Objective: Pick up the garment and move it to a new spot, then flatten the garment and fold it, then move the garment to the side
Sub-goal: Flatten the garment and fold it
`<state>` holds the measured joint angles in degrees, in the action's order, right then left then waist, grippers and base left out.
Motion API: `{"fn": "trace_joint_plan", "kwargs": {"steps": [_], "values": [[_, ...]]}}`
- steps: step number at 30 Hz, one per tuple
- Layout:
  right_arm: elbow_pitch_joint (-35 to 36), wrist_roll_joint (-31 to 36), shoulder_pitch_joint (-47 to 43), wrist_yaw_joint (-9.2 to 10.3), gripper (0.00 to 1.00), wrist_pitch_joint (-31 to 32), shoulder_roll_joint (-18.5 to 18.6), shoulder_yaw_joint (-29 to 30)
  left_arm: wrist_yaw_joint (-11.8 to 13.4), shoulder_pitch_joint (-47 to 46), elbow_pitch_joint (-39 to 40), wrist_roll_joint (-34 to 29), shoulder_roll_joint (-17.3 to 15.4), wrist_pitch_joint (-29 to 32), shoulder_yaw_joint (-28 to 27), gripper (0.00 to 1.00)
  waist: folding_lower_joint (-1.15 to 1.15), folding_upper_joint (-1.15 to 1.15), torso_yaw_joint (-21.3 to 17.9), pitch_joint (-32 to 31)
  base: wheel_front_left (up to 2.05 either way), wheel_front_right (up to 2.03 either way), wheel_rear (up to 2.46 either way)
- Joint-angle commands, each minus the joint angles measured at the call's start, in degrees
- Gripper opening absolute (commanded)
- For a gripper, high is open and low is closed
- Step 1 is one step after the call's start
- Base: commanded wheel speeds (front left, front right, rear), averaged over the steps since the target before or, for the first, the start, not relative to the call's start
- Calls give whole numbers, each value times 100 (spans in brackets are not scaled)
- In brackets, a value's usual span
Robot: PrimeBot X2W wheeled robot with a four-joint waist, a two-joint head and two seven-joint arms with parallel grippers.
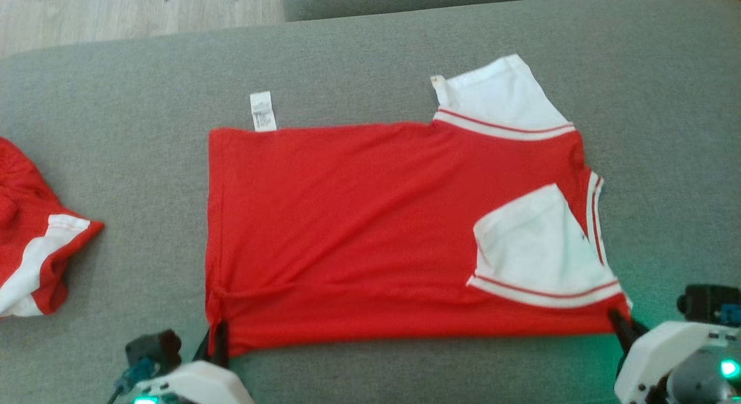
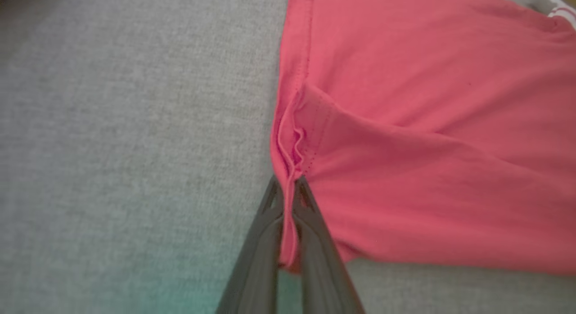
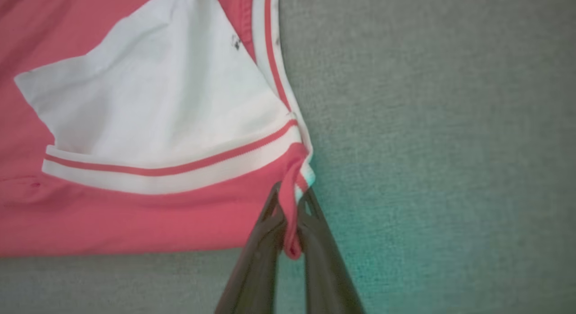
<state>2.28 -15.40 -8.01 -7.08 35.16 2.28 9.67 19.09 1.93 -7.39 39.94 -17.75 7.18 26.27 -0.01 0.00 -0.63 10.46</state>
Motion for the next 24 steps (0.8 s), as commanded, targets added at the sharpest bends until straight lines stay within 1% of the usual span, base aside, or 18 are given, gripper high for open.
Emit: {"fn": "trace_joint_plan", "kwargs": {"steps": [1, 2, 3, 4, 5, 6, 9, 11, 13, 15, 18, 21, 24], "values": [[257, -74, 21, -41, 0, 102, 60, -59, 157, 79, 234, 42, -198, 74, -267, 0, 1, 0, 0, -7, 0, 0, 0], [273, -105, -30, -41, 0, 174, 60, -62, 211, 152, 318, 47, -224, 112, -274, 0, 1, 0, 1, -12, 0, 0, 0], [309, -127, -58, -41, 29, 202, 60, -66, 254, 207, 393, 62, -243, 160, -282, 0, 1, 0, 2, -12, 0, 0, 0], [333, -155, -81, -41, 86, 226, 60, -77, 283, 244, 462, 70, -262, 197, -284, 0, 1, 0, 6, -11, 0, 0, 0], [341, -181, -100, -41, 100, 256, 60, -85, 280, 267, 523, 68, -290, 232, -266, 38, 1, 0, 12, -14, 0, 0, 0], [362, -191, -104, -41, 100, 251, 60, -98, 270, 286, 576, 78, -308, 256, -257, 100, 1, 0, 17, -16, 0, 0, 0], [441, -114, 27, -41, 100, 152, 60, -117, 287, 280, 680, 82, -366, 297, -279, 100, 1, 0, 16, -28, 0, 0, 0], [553, 38, 211, -41, 100, 128, 60, -74, 289, 186, 767, 32, -468, 370, -283, 100, 1, 0, 24, -35, 0, 0, 0], [812, 234, 614, -41, 100, 261, 62, -68, 169, -121, 957, -41, -692, 572, -263, 100, 1, 0, 40, -30, 0, 0, 0], [989, 394, 1006, -41, 100, 383, 147, -148, 28, -465, 1077, -152, -912, 780, -213, 100, 1, 0, 44, 19, 0, 0, 0], [1013, 451, 1750, -41, 100, 444, 278, -351, -213, -1191, 1076, -392, -1169, 974, -153, 100, 1, 0, 30, 161, 0, 0, 0], [781, 451, 2482, -41, 100, 295, 322, -492, -392, -1977, 736, -614, -1163, 990, -85, 100, 1, 0, 34, 400, 0, 0, 0], [455, 431, 3039, -41, 100, 76, 315, -574, -461, -2689, 212, -756, -886, 865, -13, 100, 1, 0, 52, 726, 0, 0, 0]]}}
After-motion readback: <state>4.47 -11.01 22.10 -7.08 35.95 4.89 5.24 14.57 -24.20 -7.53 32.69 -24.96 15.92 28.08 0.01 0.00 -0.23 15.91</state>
